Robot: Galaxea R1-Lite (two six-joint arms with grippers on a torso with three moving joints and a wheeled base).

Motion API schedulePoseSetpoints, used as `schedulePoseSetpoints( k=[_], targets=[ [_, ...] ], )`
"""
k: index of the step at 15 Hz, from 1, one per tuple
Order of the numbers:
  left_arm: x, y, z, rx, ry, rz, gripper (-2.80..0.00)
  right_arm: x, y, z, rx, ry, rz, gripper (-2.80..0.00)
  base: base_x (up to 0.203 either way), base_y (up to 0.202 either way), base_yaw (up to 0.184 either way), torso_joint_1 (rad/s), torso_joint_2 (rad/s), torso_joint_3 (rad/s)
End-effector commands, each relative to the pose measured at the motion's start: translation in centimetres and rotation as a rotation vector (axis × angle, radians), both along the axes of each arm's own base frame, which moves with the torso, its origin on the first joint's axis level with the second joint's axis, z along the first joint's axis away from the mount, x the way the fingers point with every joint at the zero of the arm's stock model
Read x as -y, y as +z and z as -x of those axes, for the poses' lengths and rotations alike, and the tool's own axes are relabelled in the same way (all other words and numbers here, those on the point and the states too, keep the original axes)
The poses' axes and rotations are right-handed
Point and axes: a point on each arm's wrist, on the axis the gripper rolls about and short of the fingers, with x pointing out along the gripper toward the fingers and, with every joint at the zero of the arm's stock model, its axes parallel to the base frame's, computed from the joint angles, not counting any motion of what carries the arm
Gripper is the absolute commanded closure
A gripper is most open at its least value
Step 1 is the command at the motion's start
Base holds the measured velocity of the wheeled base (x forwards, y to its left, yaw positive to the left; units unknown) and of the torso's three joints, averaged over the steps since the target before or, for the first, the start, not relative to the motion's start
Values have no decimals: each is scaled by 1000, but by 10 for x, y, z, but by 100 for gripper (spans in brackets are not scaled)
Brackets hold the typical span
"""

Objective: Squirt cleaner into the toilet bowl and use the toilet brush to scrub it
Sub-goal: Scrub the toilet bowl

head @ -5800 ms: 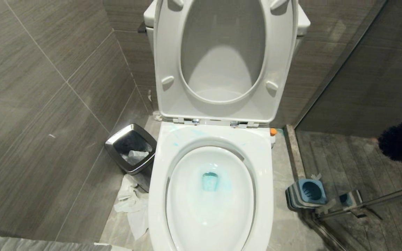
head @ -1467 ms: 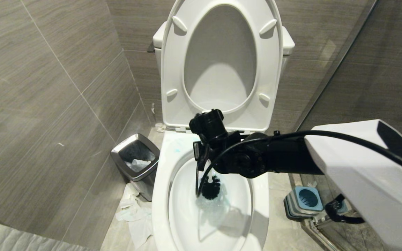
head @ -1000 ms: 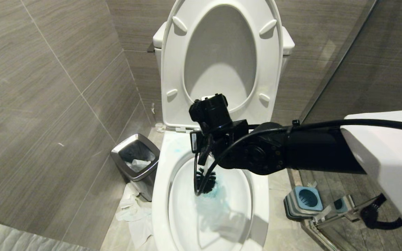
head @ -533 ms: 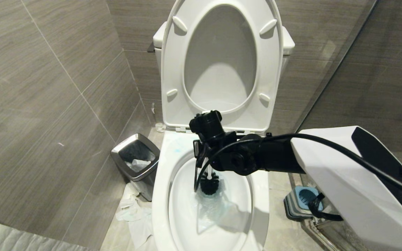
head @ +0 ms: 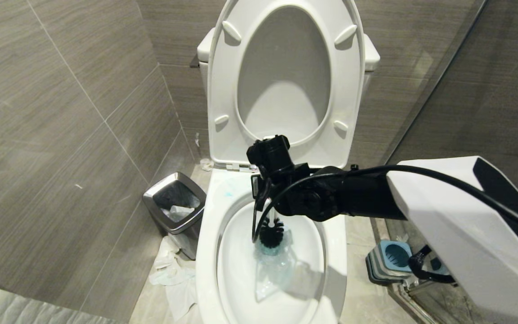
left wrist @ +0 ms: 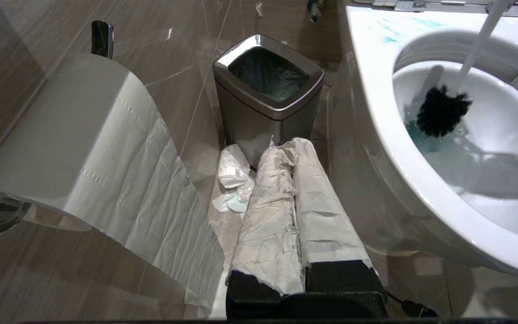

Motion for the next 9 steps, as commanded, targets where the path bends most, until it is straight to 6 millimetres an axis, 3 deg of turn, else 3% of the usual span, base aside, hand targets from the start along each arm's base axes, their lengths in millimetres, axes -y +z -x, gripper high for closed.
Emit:
schedulePoseSetpoints(
  k=[1, 9],
  targets=[
    [0, -2, -1, -9, 1, 0, 0, 10, 32, 11, 36, -3, -32, 0, 0, 0, 0, 0, 0, 0],
    [0, -2, -1, -9, 1, 0, 0, 1, 18, 0, 35, 2, 13, 0, 0, 0, 0, 0, 0, 0]
  ],
)
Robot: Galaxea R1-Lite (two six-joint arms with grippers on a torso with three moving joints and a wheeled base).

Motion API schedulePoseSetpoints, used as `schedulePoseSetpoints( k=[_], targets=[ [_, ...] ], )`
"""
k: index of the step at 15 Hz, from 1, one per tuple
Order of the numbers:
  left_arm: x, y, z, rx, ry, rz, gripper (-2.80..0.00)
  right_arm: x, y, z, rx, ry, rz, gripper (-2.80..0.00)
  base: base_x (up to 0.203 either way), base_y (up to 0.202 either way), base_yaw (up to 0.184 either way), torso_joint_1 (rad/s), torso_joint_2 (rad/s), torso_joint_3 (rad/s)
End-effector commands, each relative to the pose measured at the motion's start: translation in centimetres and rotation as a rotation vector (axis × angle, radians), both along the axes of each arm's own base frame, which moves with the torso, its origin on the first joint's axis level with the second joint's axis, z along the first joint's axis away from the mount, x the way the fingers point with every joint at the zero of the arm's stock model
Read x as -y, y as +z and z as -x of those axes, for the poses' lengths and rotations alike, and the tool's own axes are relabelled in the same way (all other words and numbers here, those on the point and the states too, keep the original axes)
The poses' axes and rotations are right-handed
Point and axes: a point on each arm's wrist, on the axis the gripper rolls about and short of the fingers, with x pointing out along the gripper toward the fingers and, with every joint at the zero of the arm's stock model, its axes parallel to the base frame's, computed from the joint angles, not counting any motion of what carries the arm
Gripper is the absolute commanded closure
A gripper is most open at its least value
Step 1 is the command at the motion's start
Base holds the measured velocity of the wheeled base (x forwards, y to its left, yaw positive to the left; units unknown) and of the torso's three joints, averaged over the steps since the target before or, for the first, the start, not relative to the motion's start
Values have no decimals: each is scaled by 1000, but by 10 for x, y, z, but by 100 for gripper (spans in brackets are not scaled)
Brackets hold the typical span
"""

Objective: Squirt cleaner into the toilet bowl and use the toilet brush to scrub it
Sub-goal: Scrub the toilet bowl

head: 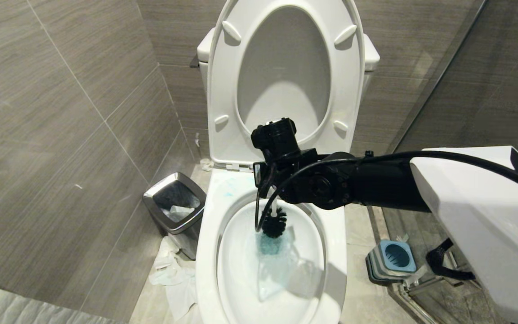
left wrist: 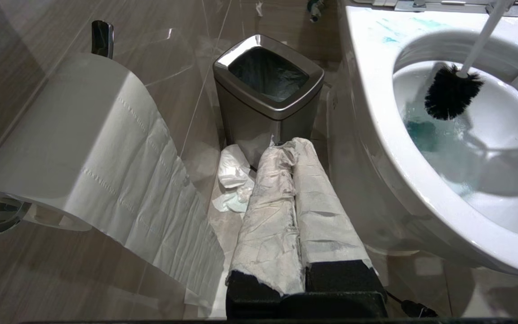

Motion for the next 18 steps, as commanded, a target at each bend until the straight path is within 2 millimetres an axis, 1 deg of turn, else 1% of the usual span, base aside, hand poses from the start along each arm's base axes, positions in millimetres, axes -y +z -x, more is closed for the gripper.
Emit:
schedulePoseSetpoints(
  k=[1, 3, 5, 6, 8, 10, 12, 13, 15, 17, 18],
  targets=[
    [0, -2, -1, -9, 1, 1, 0, -5, -9, -3, -5, 1, 9, 0, 0, 0, 0, 0, 0, 0],
    [0, -2, -1, -9, 1, 1, 0, -12, -10, 0, 11, 24, -2, 0, 0, 0, 0, 0, 0, 0],
    [0, -2, -1, -9, 1, 1, 0, -24, -10, 11, 12, 65, -10, 0, 0, 0, 0, 0, 0, 0],
    [0, -2, -1, -9, 1, 1, 0, -32, -9, 20, 11, 95, -13, 0, 0, 0, 0, 0, 0, 0],
    [0, -2, -1, -9, 1, 1, 0, -50, -8, 44, 3, 154, -7, 0, 0, 0, 0, 0, 0, 0],
    [0, -2, -1, -9, 1, 1, 0, -55, -13, 66, -25, 184, 27, 0, 0, 0, 0, 0, 0, 0],
    [0, -2, -1, -9, 1, 1, 0, -50, -23, 87, -70, 201, 75, 0, 0, 0, 0, 0, 0, 0],
    [0, -2, -1, -9, 1, 1, 0, -44, -28, 99, -97, 203, 97, 0, 0, 0, 0, 0, 0, 0],
    [0, -2, -1, -9, 1, 1, 0, -23, -35, 120, -148, 190, 131, 0, 0, 0, 0, 0, 0, 0],
    [0, -2, -1, -9, 1, 1, 0, 3, -35, 139, -177, 169, 139, 0, 0, 0, 0, 0, 0, 0],
    [0, -2, -1, -9, 1, 1, 0, 15, -35, 145, -183, 159, 138, 0, 0, 0, 0, 0, 0, 0]
  ],
)
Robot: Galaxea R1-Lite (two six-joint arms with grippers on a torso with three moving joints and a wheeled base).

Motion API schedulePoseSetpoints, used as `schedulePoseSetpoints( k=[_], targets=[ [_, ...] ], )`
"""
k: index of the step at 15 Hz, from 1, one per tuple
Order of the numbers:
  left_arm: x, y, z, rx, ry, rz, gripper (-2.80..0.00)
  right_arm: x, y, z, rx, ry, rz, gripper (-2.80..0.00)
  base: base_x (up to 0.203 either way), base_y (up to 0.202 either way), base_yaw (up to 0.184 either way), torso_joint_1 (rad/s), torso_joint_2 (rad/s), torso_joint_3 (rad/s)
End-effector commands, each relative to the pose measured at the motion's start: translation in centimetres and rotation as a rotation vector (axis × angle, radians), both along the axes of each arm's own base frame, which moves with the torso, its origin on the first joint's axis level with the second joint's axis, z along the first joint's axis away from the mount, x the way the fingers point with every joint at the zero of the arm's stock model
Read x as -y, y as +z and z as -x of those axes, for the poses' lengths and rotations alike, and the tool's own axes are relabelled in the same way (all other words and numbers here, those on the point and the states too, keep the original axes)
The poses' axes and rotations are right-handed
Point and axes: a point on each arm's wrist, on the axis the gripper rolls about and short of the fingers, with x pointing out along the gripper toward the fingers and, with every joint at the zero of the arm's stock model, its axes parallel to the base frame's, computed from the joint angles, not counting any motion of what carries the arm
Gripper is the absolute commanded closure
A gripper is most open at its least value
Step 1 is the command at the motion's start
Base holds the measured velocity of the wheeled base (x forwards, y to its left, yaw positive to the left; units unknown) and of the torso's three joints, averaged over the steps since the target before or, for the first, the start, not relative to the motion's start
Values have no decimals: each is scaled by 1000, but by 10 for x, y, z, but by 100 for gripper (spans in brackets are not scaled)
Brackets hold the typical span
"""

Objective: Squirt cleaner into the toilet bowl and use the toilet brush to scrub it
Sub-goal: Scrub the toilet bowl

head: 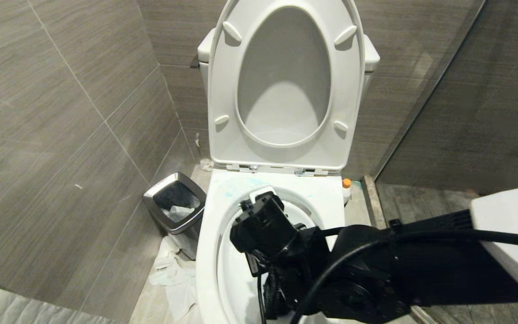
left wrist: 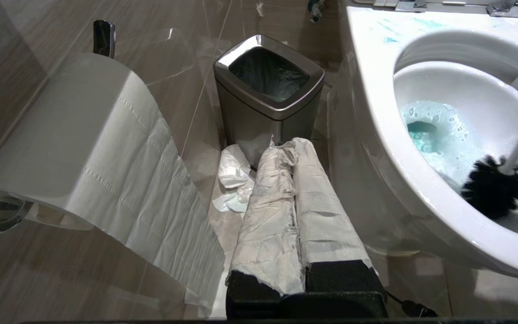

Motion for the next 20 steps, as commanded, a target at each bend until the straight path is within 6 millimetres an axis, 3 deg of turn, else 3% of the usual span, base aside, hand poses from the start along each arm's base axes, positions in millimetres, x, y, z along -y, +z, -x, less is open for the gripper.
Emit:
schedulePoseSetpoints(
  k=[1, 4, 8, 17, 20],
  targets=[
    [0, -2, -1, -8, 1, 0, 0, 27, 15, 12, 10, -19, -17, 0, 0, 0, 0, 0, 0, 0],
    [0, -2, -1, -8, 1, 0, 0, 51, 19, -8, 42, -103, -56, 0, 0, 0, 0, 0, 0, 0],
    [0, -2, -1, -8, 1, 0, 0, 56, 10, -57, 115, -175, -70, 0, 0, 0, 0, 0, 0, 0],
    [0, -2, -1, -8, 1, 0, 0, 3, 6, -118, 245, -175, -184, 0, 0, 0, 0, 0, 0, 0],
    [0, -2, -1, -8, 1, 0, 0, -21, 1, -111, 247, -129, -199, 0, 0, 0, 0, 0, 0, 0]
  ],
)
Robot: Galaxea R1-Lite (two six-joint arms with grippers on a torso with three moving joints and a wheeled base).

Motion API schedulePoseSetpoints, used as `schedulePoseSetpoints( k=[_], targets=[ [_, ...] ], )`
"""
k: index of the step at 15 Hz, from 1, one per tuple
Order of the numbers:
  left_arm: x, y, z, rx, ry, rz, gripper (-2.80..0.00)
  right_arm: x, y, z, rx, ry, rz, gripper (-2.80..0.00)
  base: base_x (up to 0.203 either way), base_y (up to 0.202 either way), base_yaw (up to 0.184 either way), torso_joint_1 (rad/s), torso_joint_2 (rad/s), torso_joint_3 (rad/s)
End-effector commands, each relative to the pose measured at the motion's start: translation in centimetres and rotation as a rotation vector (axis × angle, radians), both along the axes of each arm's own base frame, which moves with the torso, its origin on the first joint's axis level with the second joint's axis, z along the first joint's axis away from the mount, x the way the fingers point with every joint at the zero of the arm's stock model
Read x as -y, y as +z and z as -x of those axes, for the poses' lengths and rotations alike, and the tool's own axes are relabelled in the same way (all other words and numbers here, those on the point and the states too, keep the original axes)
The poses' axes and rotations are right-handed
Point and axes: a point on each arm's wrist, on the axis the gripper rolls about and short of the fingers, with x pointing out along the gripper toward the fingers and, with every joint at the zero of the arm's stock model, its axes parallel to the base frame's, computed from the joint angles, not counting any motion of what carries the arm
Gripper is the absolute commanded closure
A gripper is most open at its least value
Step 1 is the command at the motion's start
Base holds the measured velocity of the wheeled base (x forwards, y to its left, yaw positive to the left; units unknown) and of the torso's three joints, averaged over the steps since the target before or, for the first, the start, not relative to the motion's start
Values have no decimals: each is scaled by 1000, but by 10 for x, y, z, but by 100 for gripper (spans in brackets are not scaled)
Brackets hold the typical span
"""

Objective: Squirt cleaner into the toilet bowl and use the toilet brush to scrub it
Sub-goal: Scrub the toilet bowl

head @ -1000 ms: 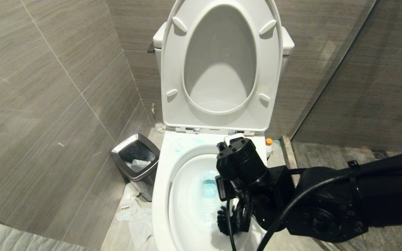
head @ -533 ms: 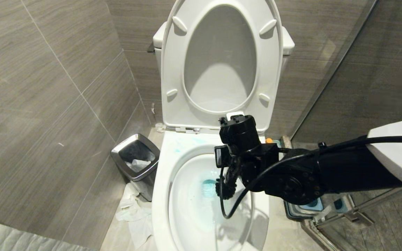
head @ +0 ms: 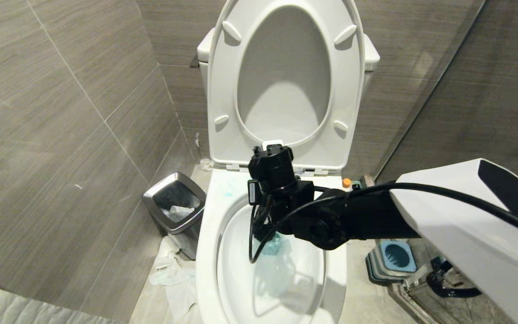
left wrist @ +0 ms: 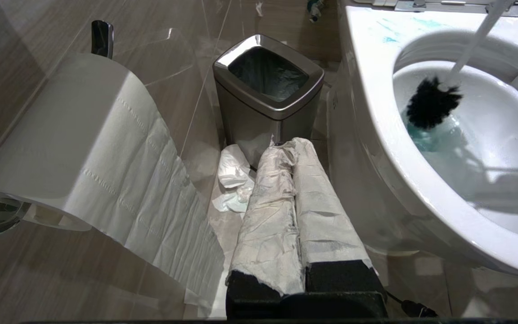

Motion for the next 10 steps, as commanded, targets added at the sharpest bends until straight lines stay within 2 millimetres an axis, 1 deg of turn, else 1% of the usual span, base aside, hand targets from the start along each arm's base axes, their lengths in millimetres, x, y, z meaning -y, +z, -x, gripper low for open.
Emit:
schedulePoseSetpoints(
  k=[1, 3, 5, 6, 8, 10],
  targets=[
    [0, -2, -1, -8, 1, 0, 0, -14, -13, 7, -13, 27, 13, 0, 0, 0, 0, 0, 0, 0],
    [0, -2, -1, -8, 1, 0, 0, -25, -9, 25, -14, 69, 8, 0, 0, 0, 0, 0, 0, 0],
    [0, -2, -1, -8, 1, 0, 0, -25, -3, 46, -23, 103, 18, 0, 0, 0, 0, 0, 0, 0],
    [0, -2, -1, -8, 1, 0, 0, -22, -3, 54, -34, 113, 31, 0, 0, 0, 0, 0, 0, 0],
    [0, -2, -1, -8, 1, 0, 0, -9, -4, 69, -60, 120, 57, 0, 0, 0, 0, 0, 0, 0],
    [0, -2, -1, -8, 1, 0, 0, 9, -3, 83, -88, 112, 69, 0, 0, 0, 0, 0, 0, 0]
  ],
)
